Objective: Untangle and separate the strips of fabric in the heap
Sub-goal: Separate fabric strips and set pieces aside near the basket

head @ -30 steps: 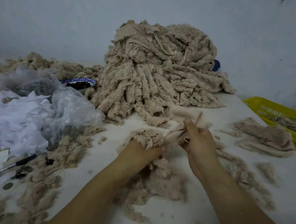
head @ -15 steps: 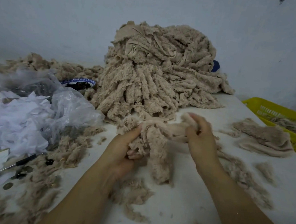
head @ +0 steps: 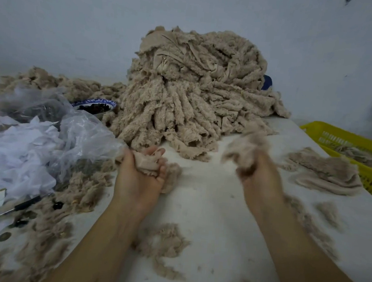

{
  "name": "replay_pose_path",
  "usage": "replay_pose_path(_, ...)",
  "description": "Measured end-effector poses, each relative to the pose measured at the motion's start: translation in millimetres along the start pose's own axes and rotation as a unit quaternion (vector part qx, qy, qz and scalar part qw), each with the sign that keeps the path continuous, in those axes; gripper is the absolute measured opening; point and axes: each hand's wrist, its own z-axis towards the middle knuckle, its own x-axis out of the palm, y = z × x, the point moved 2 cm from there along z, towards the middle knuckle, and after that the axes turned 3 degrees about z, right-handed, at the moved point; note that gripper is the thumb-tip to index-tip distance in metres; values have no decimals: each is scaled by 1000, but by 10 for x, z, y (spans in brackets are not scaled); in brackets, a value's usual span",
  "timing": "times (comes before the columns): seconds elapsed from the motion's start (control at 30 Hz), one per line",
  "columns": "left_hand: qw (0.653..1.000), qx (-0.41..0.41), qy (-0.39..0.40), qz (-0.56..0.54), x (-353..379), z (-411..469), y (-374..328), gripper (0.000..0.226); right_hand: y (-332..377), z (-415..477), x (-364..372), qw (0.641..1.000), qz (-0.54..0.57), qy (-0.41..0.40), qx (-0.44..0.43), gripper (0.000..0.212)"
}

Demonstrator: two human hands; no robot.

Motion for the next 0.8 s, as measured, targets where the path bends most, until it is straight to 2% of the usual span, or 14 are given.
replay_pose_path(0.03, 1000, -7, 10, -10, 11, -8, 17, 65, 79, 45, -47, 994, 109, -30, -6, 23)
replay_pose_path(0.07, 999, -17, 24, -13, 35, -21, 43, 66, 105, 72, -93, 986, 160, -48, -2, 43)
replay_pose_path(0.1, 999, -29, 41, -12, 61, -33, 69, 67, 91, 58, -97, 990, 129, -49, 21, 65)
replay_pose_path(0.13, 998, -42, 55, -8, 89, -44, 99, 67, 26, 15, -66, 998, 50, -28, 42, 70)
replay_pose_path(0.2, 995, -64, 78, 2, 124, -78, 129, 68, -151, -117, 74, 989, -122, 74, 25, 43)
replay_pose_path(0.27, 991, -80, 101, 26, 145, -115, 148, 67, -291, -260, 229, 947, -248, 203, -29, 21)
replay_pose_path(0.33, 987, -87, 119, 67, 165, -142, 188, 66, -400, -361, 312, 896, -321, 303, -46, 18)
replay_pose_path(0.4, 983, -76, 124, 114, 177, -159, 239, 63, -428, -369, 302, 874, -367, 310, -75, 20)
replay_pose_path(0.5, 958, -44, 161, 234, 195, -198, 310, 32, -376, -327, 258, 882, -374, 276, -82, 5)
replay_pose_path(0.53, 947, -33, 167, 272, 192, -210, 325, 26, -357, -324, 246, 894, -353, 267, -62, 6)
replay_pose_path(0.6, 945, -10, 123, 305, 166, -188, 313, 26, -335, -332, 243, 914, -319, 248, -19, 13)
replay_pose_path(0.7, 958, 14, 37, 286, 103, -109, 243, 37, -309, -360, 271, 934, -249, 255, 9, 36)
replay_pose_path(0.8, 984, -14, 26, 178, 86, -60, 243, 36, -289, -364, 287, 948, -172, 262, 56, 42)
